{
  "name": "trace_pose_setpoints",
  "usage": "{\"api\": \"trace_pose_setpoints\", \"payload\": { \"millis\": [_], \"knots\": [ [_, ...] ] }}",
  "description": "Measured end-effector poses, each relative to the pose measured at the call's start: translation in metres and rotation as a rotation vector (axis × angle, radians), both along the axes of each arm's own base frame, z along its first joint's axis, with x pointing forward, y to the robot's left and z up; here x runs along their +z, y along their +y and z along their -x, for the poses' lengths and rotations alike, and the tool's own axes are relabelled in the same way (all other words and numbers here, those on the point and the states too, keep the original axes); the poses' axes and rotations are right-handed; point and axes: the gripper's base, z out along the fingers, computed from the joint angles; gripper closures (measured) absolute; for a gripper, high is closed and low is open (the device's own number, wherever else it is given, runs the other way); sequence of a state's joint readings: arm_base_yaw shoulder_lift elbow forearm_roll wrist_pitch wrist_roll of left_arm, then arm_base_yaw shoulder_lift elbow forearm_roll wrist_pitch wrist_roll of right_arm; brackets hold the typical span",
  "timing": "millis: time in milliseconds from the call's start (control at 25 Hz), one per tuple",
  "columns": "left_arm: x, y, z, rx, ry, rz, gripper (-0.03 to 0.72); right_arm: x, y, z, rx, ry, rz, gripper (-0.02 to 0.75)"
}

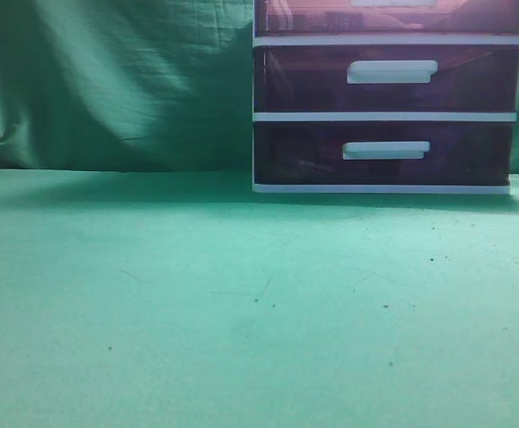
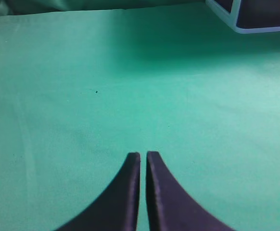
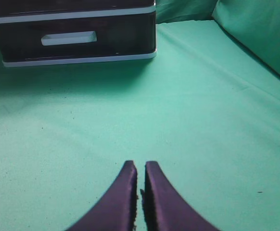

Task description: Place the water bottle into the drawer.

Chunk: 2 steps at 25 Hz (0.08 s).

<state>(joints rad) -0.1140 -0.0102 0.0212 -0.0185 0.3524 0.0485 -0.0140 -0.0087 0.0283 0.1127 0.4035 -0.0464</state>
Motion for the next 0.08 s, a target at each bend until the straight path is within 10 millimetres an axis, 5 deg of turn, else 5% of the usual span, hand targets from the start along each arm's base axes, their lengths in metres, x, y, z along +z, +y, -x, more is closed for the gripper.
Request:
{"api": "trace_pose_setpoints", "payload": {
  "millis": [80],
  "knots": [
    [0.0000, 0.0000, 0.0000, 0.000, 0.000, 0.000, 0.688, 0.0000, 0.0000, 0.0000, 0.000, 0.000, 0.000, 0.690]
  ]
}}
